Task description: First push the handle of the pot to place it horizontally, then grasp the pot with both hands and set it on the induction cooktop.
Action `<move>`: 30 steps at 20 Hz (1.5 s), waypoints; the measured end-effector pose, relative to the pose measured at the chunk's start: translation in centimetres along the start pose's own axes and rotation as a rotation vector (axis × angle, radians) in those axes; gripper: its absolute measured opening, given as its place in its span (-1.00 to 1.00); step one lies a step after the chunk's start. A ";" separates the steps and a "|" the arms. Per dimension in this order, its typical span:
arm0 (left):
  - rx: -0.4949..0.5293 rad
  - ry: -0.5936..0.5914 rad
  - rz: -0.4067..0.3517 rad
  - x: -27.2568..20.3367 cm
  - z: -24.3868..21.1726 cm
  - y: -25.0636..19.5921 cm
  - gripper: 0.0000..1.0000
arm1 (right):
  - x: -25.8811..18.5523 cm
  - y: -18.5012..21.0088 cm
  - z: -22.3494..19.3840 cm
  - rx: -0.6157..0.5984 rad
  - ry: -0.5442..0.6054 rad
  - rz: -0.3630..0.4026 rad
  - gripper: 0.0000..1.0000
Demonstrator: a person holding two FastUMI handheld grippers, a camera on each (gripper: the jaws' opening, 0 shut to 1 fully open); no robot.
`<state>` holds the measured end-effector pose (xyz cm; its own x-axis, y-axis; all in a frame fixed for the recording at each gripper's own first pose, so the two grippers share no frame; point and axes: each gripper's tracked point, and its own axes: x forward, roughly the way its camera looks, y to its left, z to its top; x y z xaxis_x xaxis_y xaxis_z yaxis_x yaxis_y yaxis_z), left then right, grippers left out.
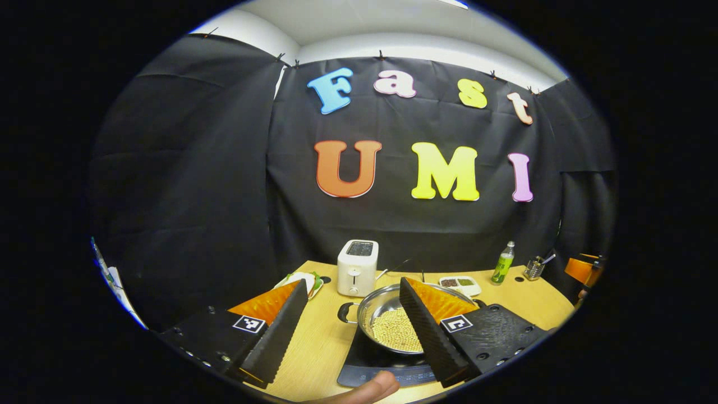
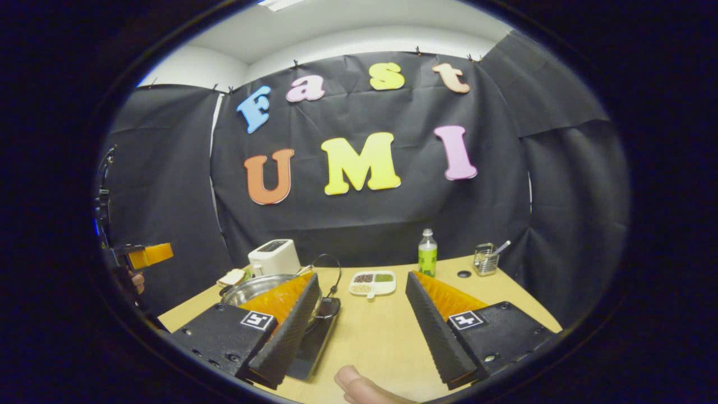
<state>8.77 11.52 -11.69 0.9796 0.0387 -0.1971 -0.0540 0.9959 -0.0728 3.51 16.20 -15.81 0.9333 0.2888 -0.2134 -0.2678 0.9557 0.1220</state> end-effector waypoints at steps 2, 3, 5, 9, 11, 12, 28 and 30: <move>-0.002 -0.040 -0.027 -1.8 1.7 -1.3 0.95 | -2.6 -0.4 2.0 -0.007 -0.060 0.001 0.93; -0.008 -0.053 -0.036 -2.8 2.0 -1.9 0.92 | -3.9 -0.8 2.8 -0.006 -0.087 -0.004 0.93; -0.010 -0.080 -0.036 -4.6 3.4 -2.6 0.92 | -6.4 -1.6 4.1 -0.002 -0.119 -0.026 0.92; 0.005 -0.123 -0.043 -7.6 5.0 -4.6 0.92 | -10.3 -2.9 6.2 -0.031 -0.178 -0.047 0.93; 0.020 -0.133 -0.042 -8.9 5.3 -5.2 0.92 | -11.8 -3.9 6.8 -0.051 -0.199 -0.080 0.93; 0.027 -0.148 -0.041 -9.6 5.6 -5.7 0.92 | -12.4 -4.3 7.0 -0.057 -0.210 -0.092 0.93; 0.075 -0.197 -0.049 -12.6 3.3 -6.7 0.93 | -16.5 -8.1 5.9 0.008 -0.292 -0.104 0.92; 0.074 -0.203 -0.050 -12.8 3.2 -6.8 0.93 | -16.4 -7.9 5.5 0.010 -0.280 -0.095 0.92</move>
<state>-2.81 4.54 -5.54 1.0000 -0.0028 0.0063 0.0028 1.0000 -0.0039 -8.35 3.63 -7.92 0.9841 0.1703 0.0509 -0.1754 0.9767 0.1240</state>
